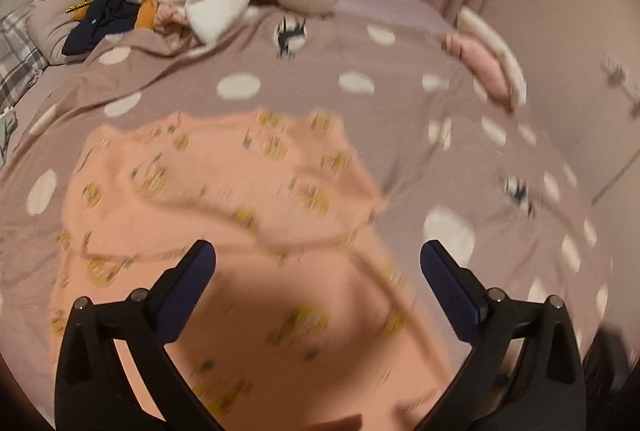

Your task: Fold small clothes

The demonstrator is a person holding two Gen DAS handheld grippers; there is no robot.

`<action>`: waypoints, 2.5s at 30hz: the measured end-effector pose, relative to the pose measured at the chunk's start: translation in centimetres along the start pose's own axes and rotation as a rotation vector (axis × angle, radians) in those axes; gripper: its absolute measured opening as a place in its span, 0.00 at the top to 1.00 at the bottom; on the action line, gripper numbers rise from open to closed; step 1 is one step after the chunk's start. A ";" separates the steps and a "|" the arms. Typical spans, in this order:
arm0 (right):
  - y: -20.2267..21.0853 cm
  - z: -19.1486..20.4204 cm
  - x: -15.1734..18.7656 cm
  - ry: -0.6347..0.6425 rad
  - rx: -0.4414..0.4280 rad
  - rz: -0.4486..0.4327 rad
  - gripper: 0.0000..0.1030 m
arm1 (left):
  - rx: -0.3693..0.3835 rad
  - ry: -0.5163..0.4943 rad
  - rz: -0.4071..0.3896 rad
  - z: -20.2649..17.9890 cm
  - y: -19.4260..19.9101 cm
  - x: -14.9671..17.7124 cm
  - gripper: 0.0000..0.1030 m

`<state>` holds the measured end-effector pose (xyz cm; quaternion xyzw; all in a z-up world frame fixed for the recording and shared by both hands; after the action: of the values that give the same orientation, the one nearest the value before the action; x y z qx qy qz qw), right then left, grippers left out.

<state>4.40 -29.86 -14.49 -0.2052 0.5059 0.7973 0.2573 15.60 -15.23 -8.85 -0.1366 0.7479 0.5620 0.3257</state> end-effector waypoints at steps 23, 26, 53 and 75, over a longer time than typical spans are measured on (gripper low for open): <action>2.6 0.3 2.8 -0.016 0.044 0.031 0.19 | -0.211 0.168 0.059 12.2 8.2 18.4 0.01; 3.2 1.1 4.5 -0.024 0.035 0.058 0.19 | -0.154 0.250 0.062 13.3 9.4 19.2 0.01; 5.1 2.3 9.0 -0.138 0.072 0.130 0.19 | 0.018 0.356 0.031 18.3 13.4 24.3 0.05; 5.5 1.9 10.2 -0.205 0.006 0.135 0.18 | 0.378 0.564 0.047 18.1 13.2 23.9 0.23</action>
<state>-7.14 -28.01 -15.87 -0.0871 0.4921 0.8281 0.2540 -3.87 9.86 -17.09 -0.2067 0.9024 0.3609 0.1126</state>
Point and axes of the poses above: each gripper's, at about its wrist camera, not at the fingertips, and y roughly against the way its jaws point, z to its left, x to its underside, the point moved 3 cm from there along -y, roughly the way its jaws point, and after that the axes turned 2 degrees about -y, right-handed, at the moved point
